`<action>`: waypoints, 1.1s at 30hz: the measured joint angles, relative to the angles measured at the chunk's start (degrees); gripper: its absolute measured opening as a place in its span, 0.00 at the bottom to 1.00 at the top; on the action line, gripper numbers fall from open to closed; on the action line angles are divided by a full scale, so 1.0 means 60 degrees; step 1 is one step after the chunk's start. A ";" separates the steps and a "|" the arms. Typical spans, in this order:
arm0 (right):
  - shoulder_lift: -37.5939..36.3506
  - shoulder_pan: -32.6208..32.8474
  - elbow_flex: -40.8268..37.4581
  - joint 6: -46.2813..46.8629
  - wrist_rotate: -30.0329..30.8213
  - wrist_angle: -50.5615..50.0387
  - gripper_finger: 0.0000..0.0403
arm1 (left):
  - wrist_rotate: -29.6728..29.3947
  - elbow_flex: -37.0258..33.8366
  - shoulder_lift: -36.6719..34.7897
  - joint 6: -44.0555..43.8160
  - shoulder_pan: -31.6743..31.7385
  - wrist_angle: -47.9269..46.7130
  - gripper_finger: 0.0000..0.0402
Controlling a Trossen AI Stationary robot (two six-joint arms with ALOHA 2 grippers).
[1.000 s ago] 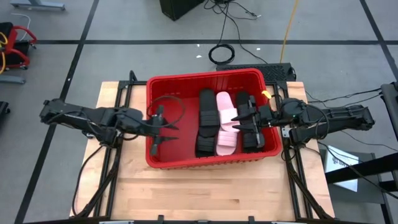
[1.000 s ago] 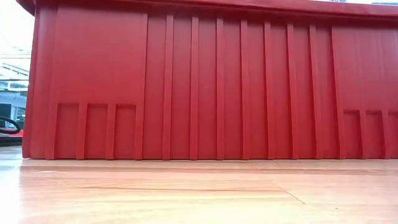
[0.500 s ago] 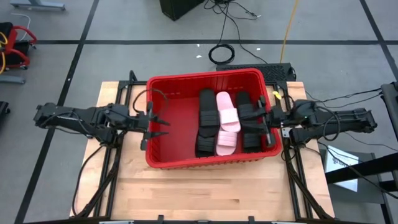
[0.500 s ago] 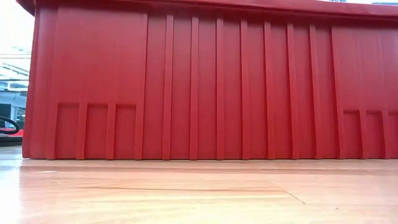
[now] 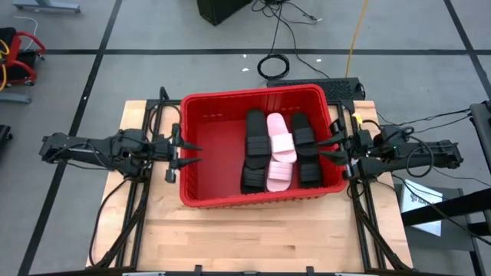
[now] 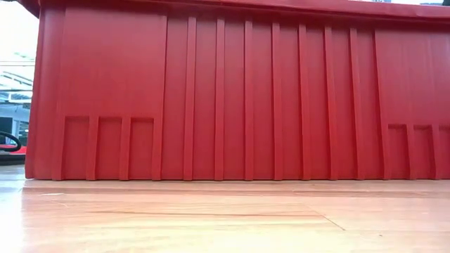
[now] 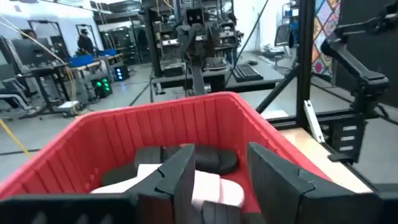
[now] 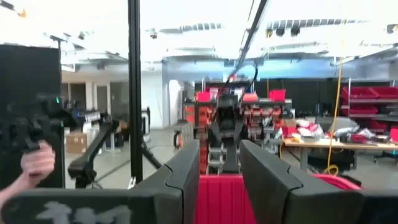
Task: Pick and place slides into bin
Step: Return to Home Position
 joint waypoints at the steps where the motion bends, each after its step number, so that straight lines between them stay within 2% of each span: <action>1: -0.0195 -0.0004 -0.0096 0.0063 0.0005 -0.0003 0.26 | 0.0013 -0.0134 -0.0066 -0.0070 -0.0014 0.0114 0.38; 9: -0.0880 0.0000 -0.0505 0.0316 -0.0005 -0.0157 0.26 | -0.0058 -0.0860 -0.0938 -0.0265 -0.0025 0.0185 0.38; 17: -0.0961 0.0004 -0.0705 0.0595 -0.0018 -0.0297 0.26 | -0.0071 -0.1122 -0.1388 -0.0383 -0.0025 0.0237 0.38; 21: -0.1153 0.0004 -0.0879 0.0636 -0.0532 -0.0155 0.26 | -0.0095 -0.1291 -0.1670 -0.0334 -0.0025 0.0304 0.38; 24: -0.1476 0.0007 -0.1251 0.0584 -0.0999 0.0404 0.26 | -0.0102 -0.1646 -0.2018 -0.0241 -0.0025 0.0627 0.38; 29: -0.2208 0.0007 -0.2361 0.0713 -0.0973 0.2025 0.26 | -0.0276 -0.2327 -0.2806 -0.0231 -0.0023 0.1592 0.38; 33: -0.2792 0.0000 -0.3132 0.0543 -0.0966 0.3074 0.26 | -0.0350 -0.2815 -0.3484 -0.0008 -0.0018 0.1763 0.38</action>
